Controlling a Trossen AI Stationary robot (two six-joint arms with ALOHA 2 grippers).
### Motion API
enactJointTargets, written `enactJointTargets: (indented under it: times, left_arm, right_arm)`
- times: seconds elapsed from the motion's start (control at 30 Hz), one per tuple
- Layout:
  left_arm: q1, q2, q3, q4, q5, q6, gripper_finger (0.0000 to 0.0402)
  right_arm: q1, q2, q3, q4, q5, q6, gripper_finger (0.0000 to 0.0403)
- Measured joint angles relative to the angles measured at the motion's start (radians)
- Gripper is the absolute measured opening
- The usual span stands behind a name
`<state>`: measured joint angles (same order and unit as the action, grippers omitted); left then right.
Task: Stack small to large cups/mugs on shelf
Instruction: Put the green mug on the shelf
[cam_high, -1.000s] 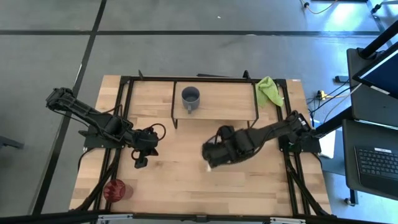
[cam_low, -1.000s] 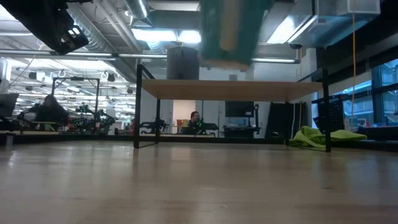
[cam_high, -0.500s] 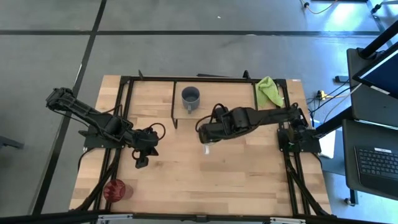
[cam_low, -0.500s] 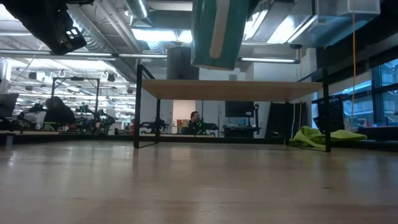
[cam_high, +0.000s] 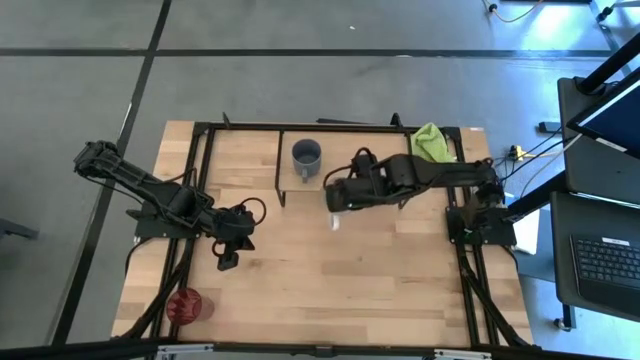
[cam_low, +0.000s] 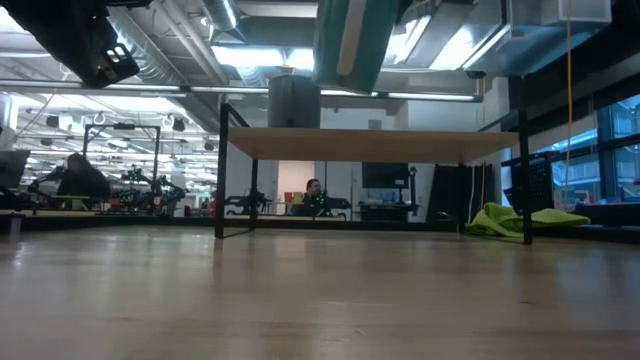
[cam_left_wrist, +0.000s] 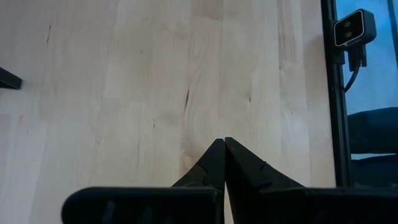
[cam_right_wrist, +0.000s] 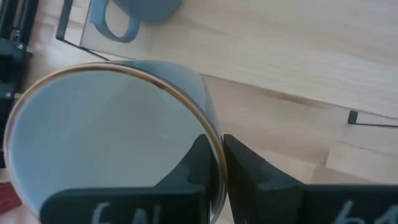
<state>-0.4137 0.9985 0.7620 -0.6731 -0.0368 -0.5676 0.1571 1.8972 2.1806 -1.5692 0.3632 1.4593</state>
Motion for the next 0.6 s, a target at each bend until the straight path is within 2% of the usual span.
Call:
enactJointTargets:
  times: [0.3, 0.6]
  left_arm:
    - [0.0, 0.0, 0.0, -0.01, 0.0, 0.0, 0.0001]
    - [0.0, 0.0, 0.0, -0.011, 0.0, 0.0, 0.0001]
  right_arm:
    - [-0.066, -0.075, -0.149, 0.0, -0.099, -0.112, 0.0027]
    - [-0.105, -0.197, -0.207, -0.002, -0.064, -0.128, 0.0027]
